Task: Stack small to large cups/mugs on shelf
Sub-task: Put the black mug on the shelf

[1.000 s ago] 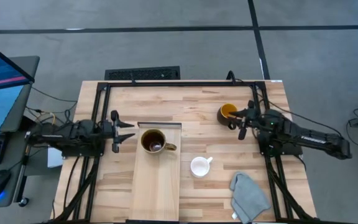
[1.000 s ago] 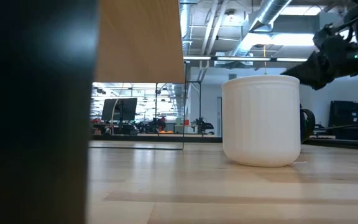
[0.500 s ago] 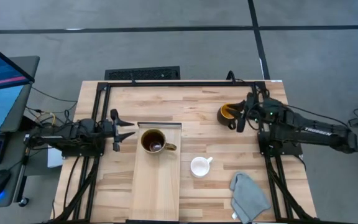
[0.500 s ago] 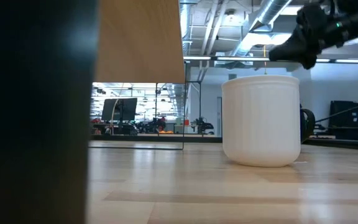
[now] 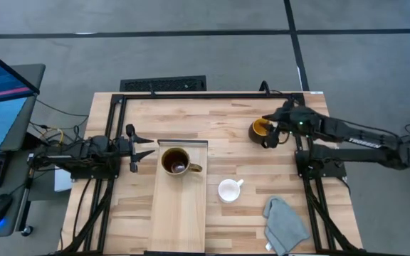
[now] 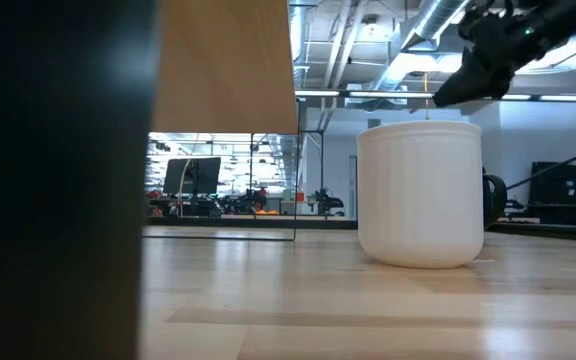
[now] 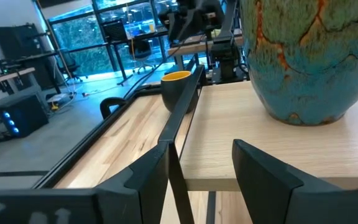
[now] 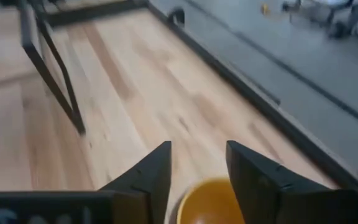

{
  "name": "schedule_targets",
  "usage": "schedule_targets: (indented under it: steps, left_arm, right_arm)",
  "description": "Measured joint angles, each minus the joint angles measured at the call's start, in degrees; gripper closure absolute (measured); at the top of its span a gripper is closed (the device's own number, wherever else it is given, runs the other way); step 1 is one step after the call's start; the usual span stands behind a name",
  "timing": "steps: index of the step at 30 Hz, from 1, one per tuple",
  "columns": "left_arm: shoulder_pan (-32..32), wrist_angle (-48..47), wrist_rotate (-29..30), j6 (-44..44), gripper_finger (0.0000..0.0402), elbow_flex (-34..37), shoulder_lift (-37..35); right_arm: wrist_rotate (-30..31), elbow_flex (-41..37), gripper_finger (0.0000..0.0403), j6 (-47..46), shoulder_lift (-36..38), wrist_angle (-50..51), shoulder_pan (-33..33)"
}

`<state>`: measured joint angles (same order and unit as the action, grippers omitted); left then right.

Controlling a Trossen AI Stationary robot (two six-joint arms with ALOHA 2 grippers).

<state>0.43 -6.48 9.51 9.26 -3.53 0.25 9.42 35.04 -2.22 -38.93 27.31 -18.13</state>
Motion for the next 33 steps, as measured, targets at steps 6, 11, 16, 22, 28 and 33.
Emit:
schedule_targets:
  steps: [6,11,16,22,28,33]
  left_arm:
    - [0.0,0.0,0.1,0.0,0.0232,0.0,0.0]
    - [0.0,0.0,0.1,0.0,0.0232,0.0,0.0]
    - [0.0,0.0,0.2,0.0,0.0232,0.0,0.0]
    - [0.0,0.0,0.2,0.0,0.0232,0.0,0.0]
    - [0.0,0.0,0.1,0.0,0.0232,0.0,0.0]
    - [0.0,0.0,0.1,-0.8,0.0232,0.0,0.0]
  right_arm:
    - [-0.2,3.5,0.0188,-9.2,-4.3,9.8,0.1]
    - [-0.5,7.0,0.0190,-16.7,-6.4,18.9,0.1]
    - [-2.3,9.3,0.0202,-27.0,-7.9,28.6,0.1]
    - [-4.3,9.3,0.0209,-34.0,-9.3,31.5,1.2]
    - [-4.3,9.3,0.0207,-38.2,-13.1,31.4,4.1]
    - [-3.1,9.3,0.0211,-41.3,-17.6,31.4,6.0]
